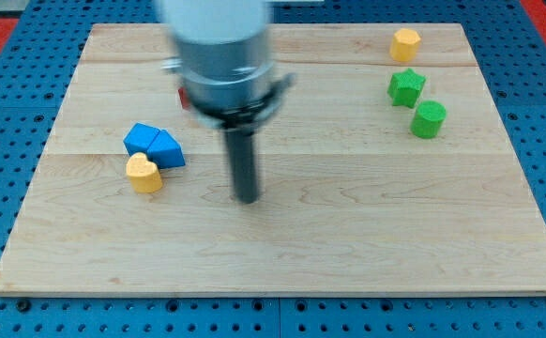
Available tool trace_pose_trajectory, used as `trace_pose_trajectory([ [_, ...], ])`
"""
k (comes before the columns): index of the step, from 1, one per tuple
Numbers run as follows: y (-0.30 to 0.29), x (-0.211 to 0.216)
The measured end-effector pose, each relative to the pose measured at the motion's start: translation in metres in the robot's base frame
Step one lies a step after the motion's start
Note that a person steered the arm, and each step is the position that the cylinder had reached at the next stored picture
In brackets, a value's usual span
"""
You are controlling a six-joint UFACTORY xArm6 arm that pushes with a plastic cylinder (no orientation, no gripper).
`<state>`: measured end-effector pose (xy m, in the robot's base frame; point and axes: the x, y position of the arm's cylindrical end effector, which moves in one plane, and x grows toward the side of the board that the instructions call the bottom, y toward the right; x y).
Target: Move the yellow hexagon to the top of blue cube
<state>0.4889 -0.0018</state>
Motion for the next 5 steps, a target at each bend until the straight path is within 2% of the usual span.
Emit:
trace_pose_trajectory([
  [1, 0.090, -0.078],
  [2, 0.100, -0.132],
  [4, 0.157, -0.187],
  [5, 0.221, -0.194],
])
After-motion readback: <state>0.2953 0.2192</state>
